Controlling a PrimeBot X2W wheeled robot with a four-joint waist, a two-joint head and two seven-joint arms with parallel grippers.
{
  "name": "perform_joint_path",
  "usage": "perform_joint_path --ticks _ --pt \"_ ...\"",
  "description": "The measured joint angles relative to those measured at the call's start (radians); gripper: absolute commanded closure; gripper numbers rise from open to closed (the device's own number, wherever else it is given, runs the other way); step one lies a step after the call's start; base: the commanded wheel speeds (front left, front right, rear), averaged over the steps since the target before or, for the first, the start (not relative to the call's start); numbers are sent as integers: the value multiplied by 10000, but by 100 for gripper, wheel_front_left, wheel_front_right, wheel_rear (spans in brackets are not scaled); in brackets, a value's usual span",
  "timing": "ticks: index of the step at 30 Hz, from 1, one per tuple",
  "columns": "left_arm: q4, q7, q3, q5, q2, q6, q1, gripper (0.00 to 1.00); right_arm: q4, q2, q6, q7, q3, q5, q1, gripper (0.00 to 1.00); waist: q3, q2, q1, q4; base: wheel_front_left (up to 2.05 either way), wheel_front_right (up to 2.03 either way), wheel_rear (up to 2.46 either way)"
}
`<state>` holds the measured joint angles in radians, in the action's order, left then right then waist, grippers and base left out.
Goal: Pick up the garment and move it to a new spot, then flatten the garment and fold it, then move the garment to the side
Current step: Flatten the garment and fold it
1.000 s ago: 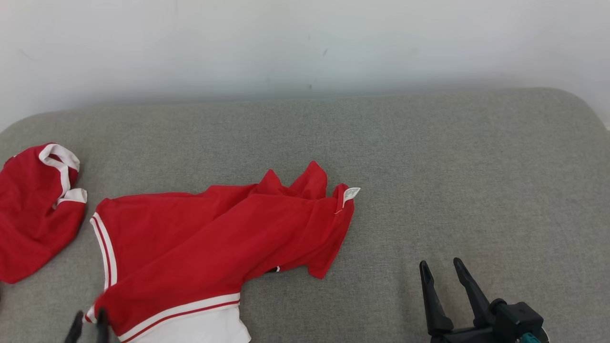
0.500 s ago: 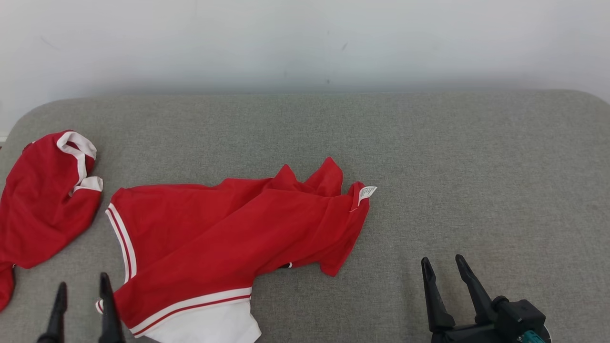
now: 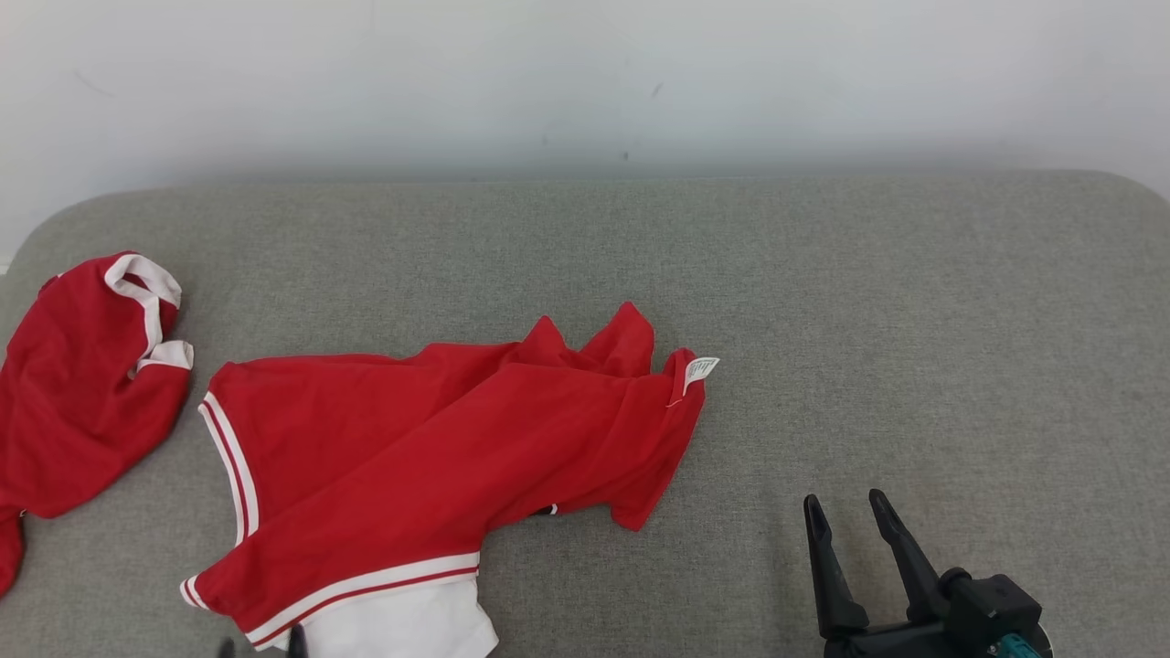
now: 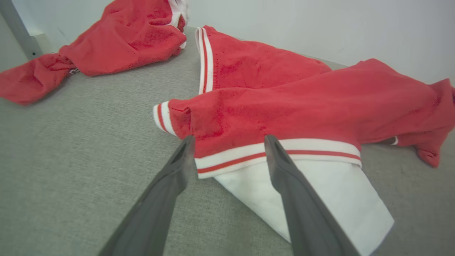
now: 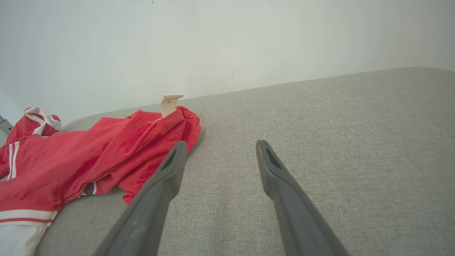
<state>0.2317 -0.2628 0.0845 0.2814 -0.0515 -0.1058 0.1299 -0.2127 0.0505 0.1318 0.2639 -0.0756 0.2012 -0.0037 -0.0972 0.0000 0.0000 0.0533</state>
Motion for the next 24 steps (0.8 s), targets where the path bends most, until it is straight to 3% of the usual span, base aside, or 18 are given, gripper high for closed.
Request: perform_joint_path --ticks 16,18,19,24 --pt "3030 0 -1078 780 10 -186 -926 0 -98 0 0 0 -104 -23 60 0 152 0 1 -241 0 0 0" --pt "3143 0 -1124 779 2 -188 -1028 62 -98 -2 0 2 -104 -23 76 0 178 0 0 -269 0 0 0" --pt "3181 0 -1160 777 2 -188 -1073 100 -98 -2 0 0 -96 -23 90 0 192 0 0 -273 0 0 0" --pt "2846 2 -1175 700 13 -236 -1108 100 -86 -4 0 0 4 -23 253 0 256 0 0 -153 0 0 0"
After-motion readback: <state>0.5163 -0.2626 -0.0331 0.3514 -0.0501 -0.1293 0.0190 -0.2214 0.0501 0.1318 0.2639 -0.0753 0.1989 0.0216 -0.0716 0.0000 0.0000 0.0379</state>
